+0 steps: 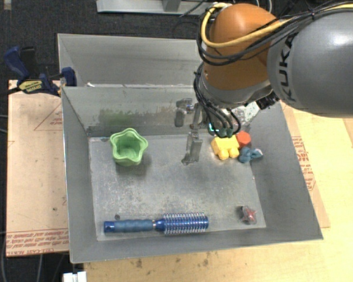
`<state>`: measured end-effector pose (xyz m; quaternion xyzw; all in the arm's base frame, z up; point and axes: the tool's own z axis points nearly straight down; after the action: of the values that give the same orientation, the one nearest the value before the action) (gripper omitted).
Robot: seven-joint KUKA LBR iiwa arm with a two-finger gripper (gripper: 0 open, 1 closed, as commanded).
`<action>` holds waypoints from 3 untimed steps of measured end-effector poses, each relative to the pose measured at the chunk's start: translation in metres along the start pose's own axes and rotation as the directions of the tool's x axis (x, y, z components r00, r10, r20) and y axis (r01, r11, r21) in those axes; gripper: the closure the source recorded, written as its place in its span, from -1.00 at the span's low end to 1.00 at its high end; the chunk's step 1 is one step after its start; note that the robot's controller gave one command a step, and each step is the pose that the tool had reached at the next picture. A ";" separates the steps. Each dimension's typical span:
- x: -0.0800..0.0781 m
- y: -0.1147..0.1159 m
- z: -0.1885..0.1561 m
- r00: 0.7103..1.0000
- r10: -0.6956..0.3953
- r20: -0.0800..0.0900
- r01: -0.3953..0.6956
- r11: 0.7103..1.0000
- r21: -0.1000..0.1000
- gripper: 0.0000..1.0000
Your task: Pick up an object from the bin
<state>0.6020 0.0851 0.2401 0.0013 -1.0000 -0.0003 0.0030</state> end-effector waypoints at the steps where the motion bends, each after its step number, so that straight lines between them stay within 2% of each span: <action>1: 0.005 0.110 0.091 1.000 -0.013 0.000 0.013 1.000 -0.003 -1.00; 2: -0.029 0.080 0.171 0.998 -0.066 -0.001 0.066 0.998 0.002 -1.00; 3: -0.033 0.082 0.163 0.998 -0.066 0.015 0.066 0.998 -0.002 1.00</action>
Offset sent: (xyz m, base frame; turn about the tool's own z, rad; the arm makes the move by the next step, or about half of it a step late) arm -0.0032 0.1034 -0.0862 -0.0024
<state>0.6339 0.1675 0.0768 0.0344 -0.9994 -0.0018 -0.0043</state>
